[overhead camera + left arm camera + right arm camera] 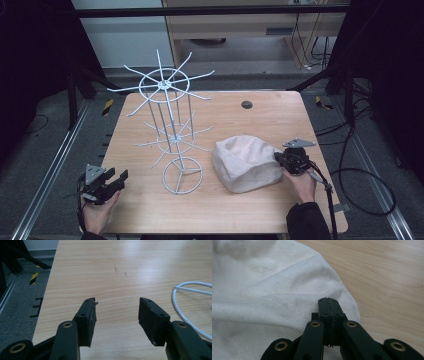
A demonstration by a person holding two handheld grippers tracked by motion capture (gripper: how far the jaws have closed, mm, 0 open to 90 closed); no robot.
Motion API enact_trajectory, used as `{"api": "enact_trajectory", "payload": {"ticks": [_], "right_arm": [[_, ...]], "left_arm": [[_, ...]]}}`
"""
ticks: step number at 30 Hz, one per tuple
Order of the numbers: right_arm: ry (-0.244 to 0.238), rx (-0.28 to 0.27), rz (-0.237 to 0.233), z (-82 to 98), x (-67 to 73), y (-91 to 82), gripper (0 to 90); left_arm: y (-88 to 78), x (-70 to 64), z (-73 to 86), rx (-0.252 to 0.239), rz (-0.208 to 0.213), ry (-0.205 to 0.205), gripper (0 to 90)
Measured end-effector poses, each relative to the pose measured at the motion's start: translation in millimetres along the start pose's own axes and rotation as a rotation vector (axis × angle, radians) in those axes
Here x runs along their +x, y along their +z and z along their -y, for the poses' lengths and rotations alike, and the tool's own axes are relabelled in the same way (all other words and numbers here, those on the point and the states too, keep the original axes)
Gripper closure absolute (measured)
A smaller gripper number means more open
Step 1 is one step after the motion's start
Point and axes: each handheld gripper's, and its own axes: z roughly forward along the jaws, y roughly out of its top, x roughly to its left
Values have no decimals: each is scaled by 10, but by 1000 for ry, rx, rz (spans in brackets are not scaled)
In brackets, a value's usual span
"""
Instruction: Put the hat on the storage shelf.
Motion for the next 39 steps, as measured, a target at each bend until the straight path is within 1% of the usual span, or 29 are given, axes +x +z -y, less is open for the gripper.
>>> {"api": "enact_trajectory", "payload": {"ticks": [3, 5, 13, 20, 24, 26, 27, 29, 30, 32, 33, 34, 35, 36, 37, 39], "right_arm": [[-5, 10, -1, 38, 11, -75, 900], [-20, 10, 5, 64, 29, -131, 900], [-11, -1, -12, 241, 86, -326, 900], [-13, -1, -22, 358, 164, -441, 900], [-11, 0, -23, 403, 194, -480, 900], [-15, -6, -20, 411, 208, -501, 900], [-25, -33, 1, 399, 209, -545, 900], [-14, -77, -2, 374, 220, -626, 900], [-11, -102, -7, 360, 237, -670, 900], [-16, -140, -41, 333, 299, -752, 900], [-22, -149, -60, 320, 347, -782, 900], [-22, -149, -60, 320, 347, -782, 900], [-47, -159, -102, 295, 473, -811, 900], [-57, -159, -115, 289, 517, -807, 900], [-69, -155, -137, 281, 597, -791, 900], [-90, -146, -166, 270, 707, -751, 900]], "left_arm": [[-7, 5, 0, 0, -1, 4, 479], [-6, 0, 0, 1, 2, 1, 479], [-13, -15, -3, -2, 5, 5, 476], [-22, -14, 2, -1, 4, 7, 476], [-19, -22, 1, 0, 2, 11, 475], [-21, -28, 0, -1, 3, 13, 474], [-24, -30, 0, -3, 3, 14, 474], [-36, -28, 2, -4, 0, 15, 473], [-37, -25, 3, -2, 1, 15, 474], [-35, -21, 4, -1, -1, 13, 475], [-35, -22, 5, 0, -1, 13, 477], [-35, -22, 5, 0, -1, 13, 483], [-40, -28, 5, 1, 0, 15, 489], [-40, -28, 5, 1, 0, 15, 494], [-49, -33, 4, 4, 6, 13, 503], [-53, -35, 2, 6, 6, 13, 517]]}}
